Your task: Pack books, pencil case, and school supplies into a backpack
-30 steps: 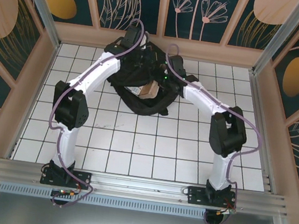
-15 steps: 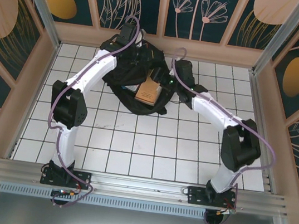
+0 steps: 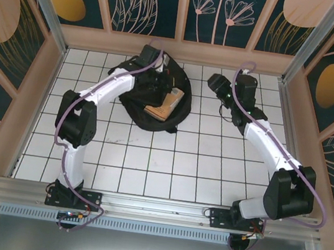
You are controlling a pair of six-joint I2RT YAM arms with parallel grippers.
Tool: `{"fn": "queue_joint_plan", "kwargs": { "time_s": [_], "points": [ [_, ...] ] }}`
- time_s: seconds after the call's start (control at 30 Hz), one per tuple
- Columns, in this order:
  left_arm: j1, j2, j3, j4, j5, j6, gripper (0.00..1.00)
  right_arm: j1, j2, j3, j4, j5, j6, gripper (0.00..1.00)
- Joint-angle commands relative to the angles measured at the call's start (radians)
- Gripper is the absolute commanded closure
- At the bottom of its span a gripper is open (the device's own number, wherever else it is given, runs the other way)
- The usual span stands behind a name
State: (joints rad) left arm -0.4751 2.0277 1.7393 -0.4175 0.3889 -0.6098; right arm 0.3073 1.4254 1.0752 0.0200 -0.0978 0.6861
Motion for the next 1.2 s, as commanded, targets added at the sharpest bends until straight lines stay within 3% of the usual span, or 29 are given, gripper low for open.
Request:
{"fn": "queue_joint_plan", "kwargs": {
  "time_s": [0.0, 0.2, 0.37, 0.43, 0.5, 0.57, 0.63, 0.77, 0.87, 1.03, 1.17],
  "points": [
    [-0.066, -0.049, -0.064, 0.031, 0.067, 0.041, 0.95, -0.003, -0.018, -0.001, -0.015, -0.004, -0.023, 0.32],
    [-0.106, -0.143, -0.217, 0.01, 0.046, 0.107, 0.82, -0.011, 0.066, 0.093, -0.125, -0.008, -0.086, 0.33],
    [-0.111, -0.198, -0.266, 0.026, 0.07, 0.101, 0.37, -0.012, 0.228, 0.272, -0.265, -0.062, -0.165, 0.32],
    [-0.108, -0.235, -0.251, -0.01, -0.028, 0.103, 0.26, -0.022, 0.292, 0.324, -0.292, -0.083, -0.174, 0.32],
    [-0.106, -0.302, -0.253, -0.059, -0.227, 0.103, 0.24, -0.027, 0.368, 0.4, -0.332, -0.122, -0.19, 0.32],
    [-0.081, -0.371, -0.278, -0.114, -0.423, 0.065, 0.26, -0.027, 0.453, 0.482, -0.386, -0.134, -0.203, 0.33],
    [-0.012, -0.448, -0.383, -0.108, -0.471, -0.017, 0.33, -0.03, 0.513, 0.534, -0.401, -0.154, -0.212, 0.37],
    [0.188, -0.611, -0.682, 0.011, -0.416, -0.172, 0.69, -0.043, 0.599, 0.6, -0.402, -0.171, -0.194, 0.43],
    [0.254, -0.63, -0.761, 0.079, -0.423, -0.231, 0.97, -0.055, 0.653, 0.633, -0.399, -0.185, -0.19, 0.45],
    [0.334, -0.491, -0.774, 0.205, -0.361, -0.309, 1.0, -0.062, 0.738, 0.72, -0.463, -0.129, -0.223, 0.5],
    [0.346, -0.253, -0.569, 0.145, -0.411, -0.28, 1.0, -0.079, 0.745, 0.708, -0.471, -0.07, -0.22, 0.5]
  ]
}}
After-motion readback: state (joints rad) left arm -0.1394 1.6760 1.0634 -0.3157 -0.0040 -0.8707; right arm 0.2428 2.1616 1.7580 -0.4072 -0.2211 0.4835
